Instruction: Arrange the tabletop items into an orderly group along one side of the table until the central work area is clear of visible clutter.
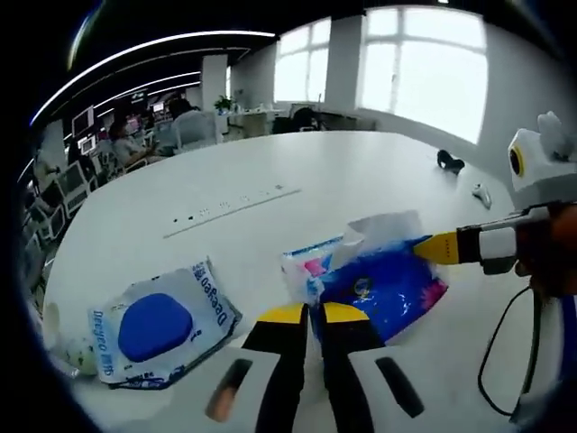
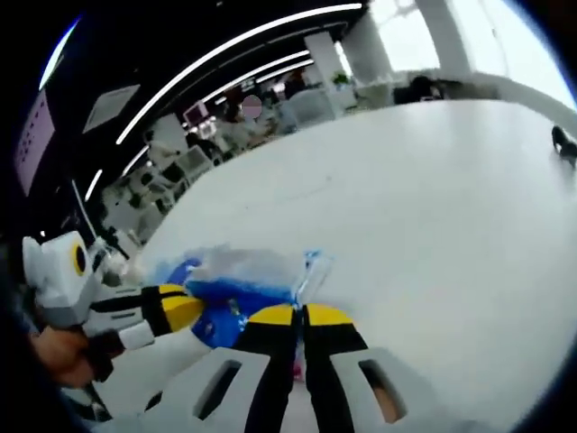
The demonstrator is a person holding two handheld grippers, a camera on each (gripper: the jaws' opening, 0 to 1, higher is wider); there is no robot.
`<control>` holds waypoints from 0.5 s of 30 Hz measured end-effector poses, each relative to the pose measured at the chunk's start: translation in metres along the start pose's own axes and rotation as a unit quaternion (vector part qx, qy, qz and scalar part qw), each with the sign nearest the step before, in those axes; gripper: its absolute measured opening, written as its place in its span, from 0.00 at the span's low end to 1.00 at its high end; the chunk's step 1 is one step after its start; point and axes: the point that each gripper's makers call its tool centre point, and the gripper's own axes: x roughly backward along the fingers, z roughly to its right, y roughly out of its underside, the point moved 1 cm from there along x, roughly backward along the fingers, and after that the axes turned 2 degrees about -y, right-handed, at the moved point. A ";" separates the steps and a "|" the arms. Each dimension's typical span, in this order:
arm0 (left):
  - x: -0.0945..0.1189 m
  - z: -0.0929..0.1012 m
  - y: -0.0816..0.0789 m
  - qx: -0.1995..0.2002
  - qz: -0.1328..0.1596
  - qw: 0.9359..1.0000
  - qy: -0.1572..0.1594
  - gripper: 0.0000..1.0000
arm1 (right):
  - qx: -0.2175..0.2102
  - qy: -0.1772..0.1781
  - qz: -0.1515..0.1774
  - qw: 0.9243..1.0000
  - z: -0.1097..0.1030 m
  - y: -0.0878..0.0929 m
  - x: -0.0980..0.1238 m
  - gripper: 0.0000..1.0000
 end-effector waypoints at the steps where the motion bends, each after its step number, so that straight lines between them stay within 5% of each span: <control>1: -0.001 -0.003 -0.001 0.003 -0.001 1.000 -0.003 0.04 | 0.001 -0.001 -0.002 1.000 -0.001 -0.001 -0.002 0.00; 15: -0.007 -0.031 -0.005 0.030 -0.003 0.999 -0.025 0.03 | 0.018 -0.013 -0.016 1.000 -0.015 -0.012 -0.027 0.00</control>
